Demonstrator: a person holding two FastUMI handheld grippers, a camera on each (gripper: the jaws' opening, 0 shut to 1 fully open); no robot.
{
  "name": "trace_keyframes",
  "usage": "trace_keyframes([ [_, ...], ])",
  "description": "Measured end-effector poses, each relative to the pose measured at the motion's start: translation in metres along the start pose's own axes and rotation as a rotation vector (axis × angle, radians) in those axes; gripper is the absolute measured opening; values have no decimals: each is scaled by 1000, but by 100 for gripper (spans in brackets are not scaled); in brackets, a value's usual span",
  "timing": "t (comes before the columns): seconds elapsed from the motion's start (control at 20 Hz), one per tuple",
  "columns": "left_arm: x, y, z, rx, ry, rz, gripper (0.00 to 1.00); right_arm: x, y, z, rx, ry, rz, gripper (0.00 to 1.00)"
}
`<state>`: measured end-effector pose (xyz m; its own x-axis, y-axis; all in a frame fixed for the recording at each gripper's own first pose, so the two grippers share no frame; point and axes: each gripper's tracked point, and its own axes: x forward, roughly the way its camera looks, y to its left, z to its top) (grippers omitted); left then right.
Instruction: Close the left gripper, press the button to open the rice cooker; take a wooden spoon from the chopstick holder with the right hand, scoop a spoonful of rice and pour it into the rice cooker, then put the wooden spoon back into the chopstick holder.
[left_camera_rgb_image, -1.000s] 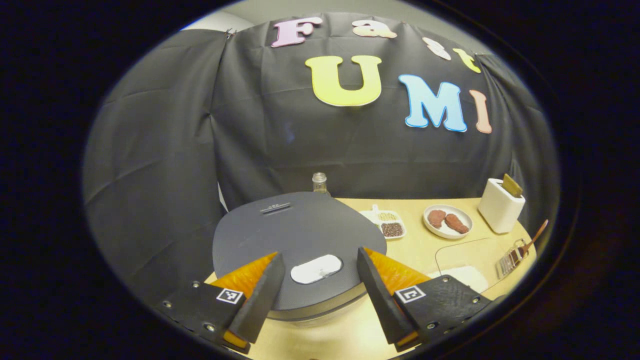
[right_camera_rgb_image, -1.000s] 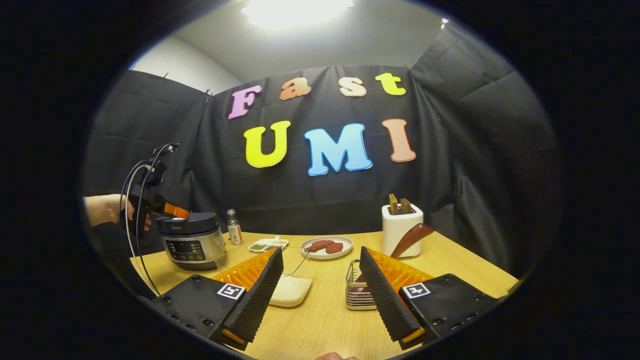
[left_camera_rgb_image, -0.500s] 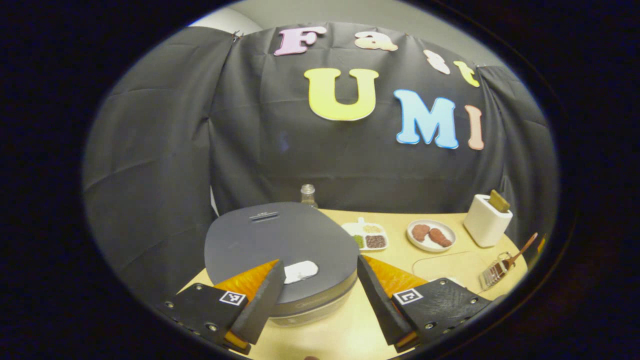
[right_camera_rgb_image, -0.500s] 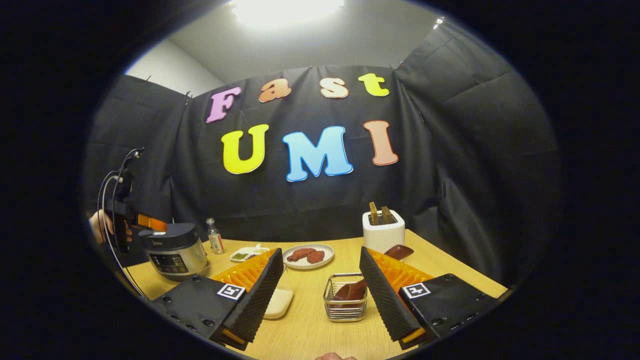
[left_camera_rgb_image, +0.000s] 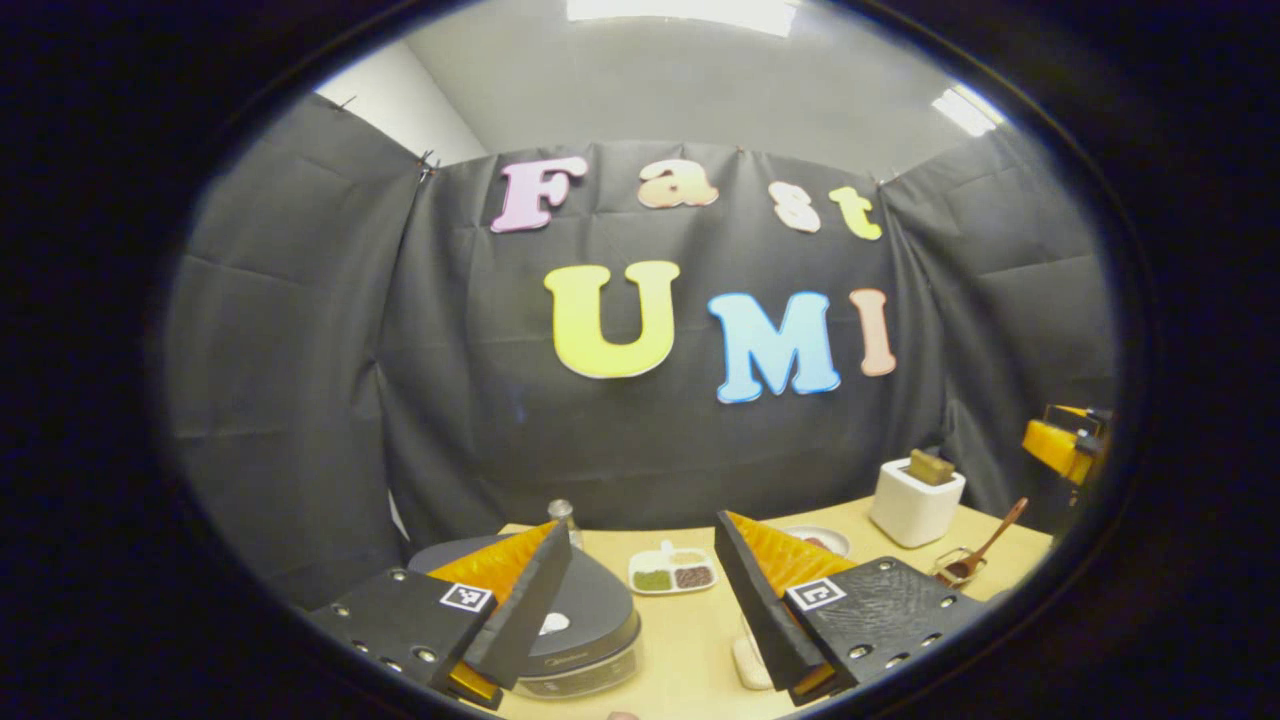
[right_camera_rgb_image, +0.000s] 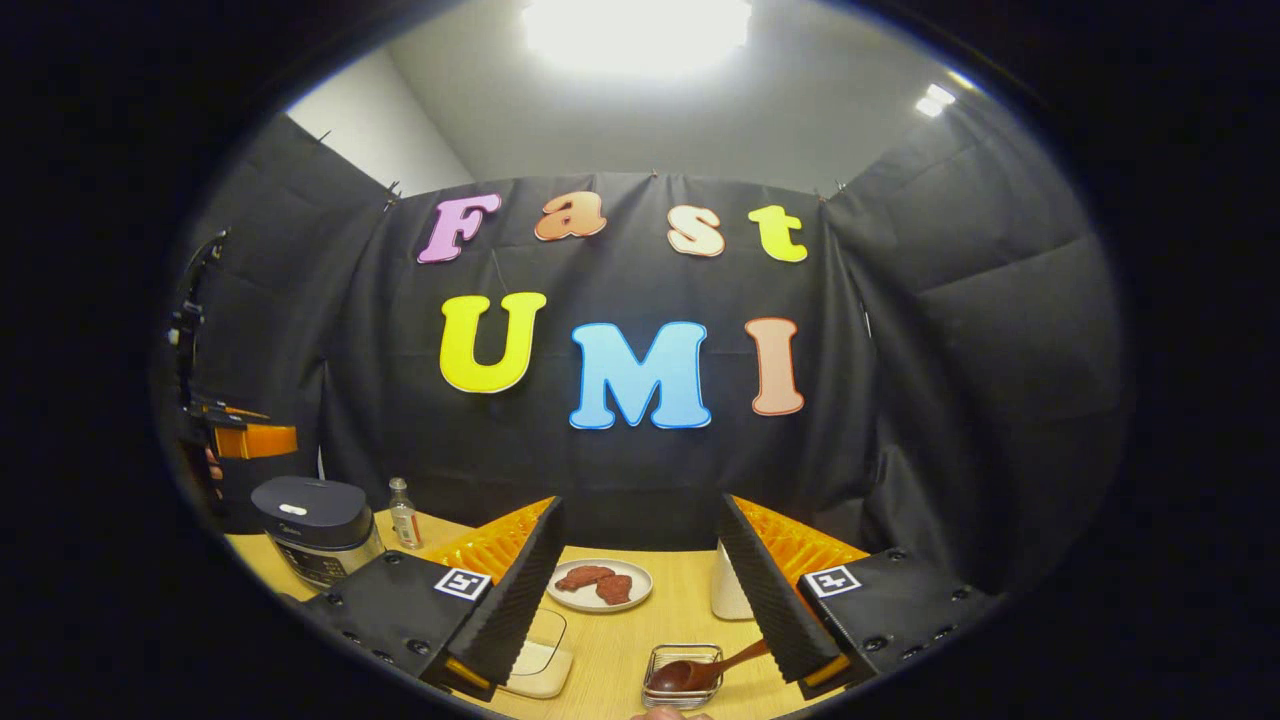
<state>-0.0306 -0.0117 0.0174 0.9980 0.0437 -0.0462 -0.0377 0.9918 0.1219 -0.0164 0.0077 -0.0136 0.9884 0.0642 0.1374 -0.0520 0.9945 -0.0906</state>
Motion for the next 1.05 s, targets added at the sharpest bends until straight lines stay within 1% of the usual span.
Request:
trace_keyframes([
  [0.05, -5, -5, 6, 5, -28, -8, 90, 3, 5, 1, -17, 9, 10, 98],
  [0.15, -13, -18, 15, -2, -76, -23, 90, 10, 13, 11, -28, -18, 29, 99],
  [0.25, -16, -26, 11, -4, -87, -36, 90, 14, 19, 3, -42, 4, 48, 100],
  [0.3, -17, -27, 8, 4, -92, -37, 90, 14, 19, 0, -50, 13, 50, 97],
  [0.45, -16, -30, 0, 38, -93, -33, 90, 15, 13, -5, -52, 23, 32, 99],
  [0.6, -11, -36, -6, 28, -82, -50, 90, 16, 11, -7, -14, 12, 16, 99],
  [0.65, -9, -38, -5, 19, -83, -53, 90, 15, 11, -10, -17, 13, 14, 99],
  [0.7, -6, -38, -7, 14, -81, -56, 90, 17, 10, -14, -25, 18, 14, 96],
  [0.75, -5, -39, -9, 13, -77, -57, 90, 16, 10, -16, -34, 22, 11, 99],
  [0.9, -2, -43, -15, 16, -80, -50, 90, 14, 5, -20, -30, 26, 4, 99],
  [1.05, 2, -54, -32, 49, -66, -59, 90, 10, 8, -31, -13, 26, 15, 99],
])
